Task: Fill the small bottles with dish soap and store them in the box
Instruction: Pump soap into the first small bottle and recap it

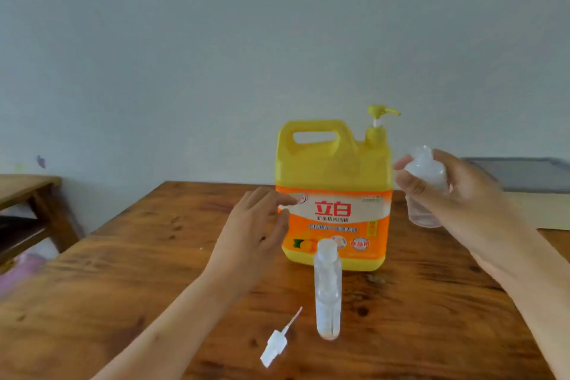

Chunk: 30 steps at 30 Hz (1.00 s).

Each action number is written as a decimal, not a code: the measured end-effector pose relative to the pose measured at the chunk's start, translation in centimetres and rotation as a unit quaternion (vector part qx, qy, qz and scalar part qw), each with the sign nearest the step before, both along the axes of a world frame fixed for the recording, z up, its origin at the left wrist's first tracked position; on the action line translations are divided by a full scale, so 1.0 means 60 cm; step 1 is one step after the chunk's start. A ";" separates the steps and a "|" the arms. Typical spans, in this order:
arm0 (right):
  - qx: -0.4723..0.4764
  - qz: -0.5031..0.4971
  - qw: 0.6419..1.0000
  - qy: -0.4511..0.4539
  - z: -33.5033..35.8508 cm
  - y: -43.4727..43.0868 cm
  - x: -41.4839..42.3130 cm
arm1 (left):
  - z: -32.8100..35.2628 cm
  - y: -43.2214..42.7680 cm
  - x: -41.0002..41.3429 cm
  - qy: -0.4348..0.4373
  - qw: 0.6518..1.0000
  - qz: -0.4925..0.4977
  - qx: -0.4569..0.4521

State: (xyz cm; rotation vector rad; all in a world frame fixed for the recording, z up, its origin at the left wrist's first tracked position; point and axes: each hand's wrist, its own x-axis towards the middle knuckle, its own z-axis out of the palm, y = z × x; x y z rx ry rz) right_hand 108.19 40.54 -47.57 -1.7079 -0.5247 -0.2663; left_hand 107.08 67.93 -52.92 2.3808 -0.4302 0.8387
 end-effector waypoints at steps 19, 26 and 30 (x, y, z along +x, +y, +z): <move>-0.143 -0.048 0.976 0.155 -0.273 0.052 -0.145 | -0.149 0.019 -0.161 0.242 0.965 0.084 0.049; -0.161 -0.071 0.977 0.122 -0.280 0.057 -0.151 | -0.034 -0.012 -0.210 0.179 0.983 0.014 -0.036; -0.168 -0.073 0.977 0.105 -0.281 0.058 -0.152 | -0.014 -0.059 -0.196 0.139 0.988 -0.048 -0.042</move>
